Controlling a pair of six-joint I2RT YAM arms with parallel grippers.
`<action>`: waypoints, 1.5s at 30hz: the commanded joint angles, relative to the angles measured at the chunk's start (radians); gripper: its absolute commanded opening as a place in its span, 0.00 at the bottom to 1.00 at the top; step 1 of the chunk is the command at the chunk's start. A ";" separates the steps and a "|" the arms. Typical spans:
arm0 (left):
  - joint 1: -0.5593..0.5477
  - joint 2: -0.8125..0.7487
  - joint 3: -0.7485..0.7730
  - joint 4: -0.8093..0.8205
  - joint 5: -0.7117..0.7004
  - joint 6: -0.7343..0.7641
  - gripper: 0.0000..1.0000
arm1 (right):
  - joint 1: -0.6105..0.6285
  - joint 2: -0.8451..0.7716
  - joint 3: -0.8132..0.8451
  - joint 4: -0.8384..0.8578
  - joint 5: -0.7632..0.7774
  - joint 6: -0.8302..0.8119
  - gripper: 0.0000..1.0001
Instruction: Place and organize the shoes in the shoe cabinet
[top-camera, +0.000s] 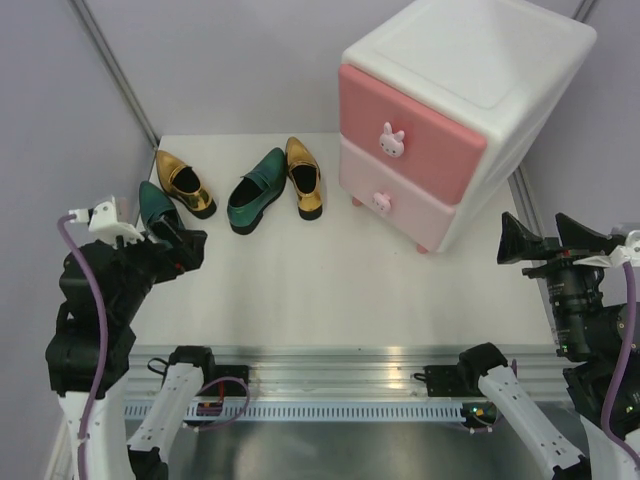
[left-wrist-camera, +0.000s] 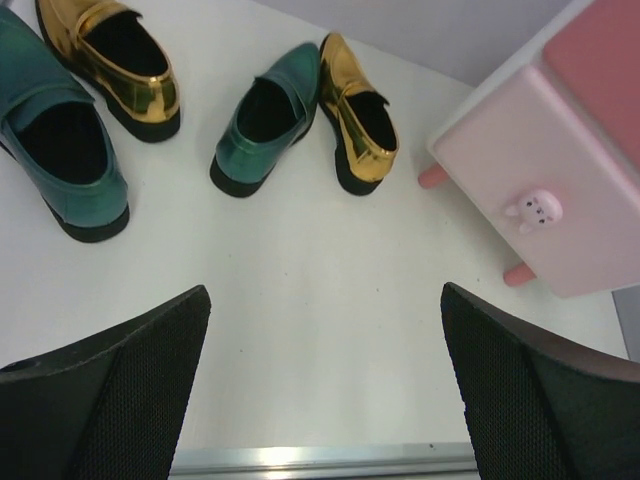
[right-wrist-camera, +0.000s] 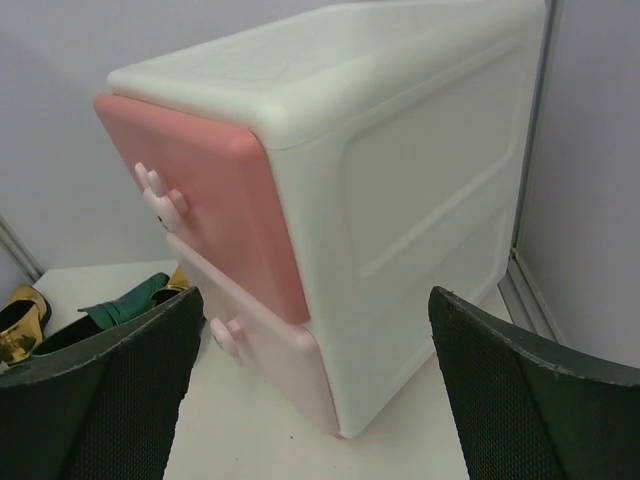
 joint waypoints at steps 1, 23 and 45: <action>-0.005 0.070 -0.061 0.040 0.084 0.014 1.00 | -0.001 0.008 -0.003 -0.009 -0.043 0.011 0.98; -0.511 0.625 -0.155 0.702 0.097 0.018 1.00 | -0.001 0.045 -0.031 -0.052 -0.169 0.060 0.98; -0.774 1.233 0.117 1.136 -0.031 0.268 0.97 | -0.001 0.027 -0.031 -0.080 -0.275 0.086 0.98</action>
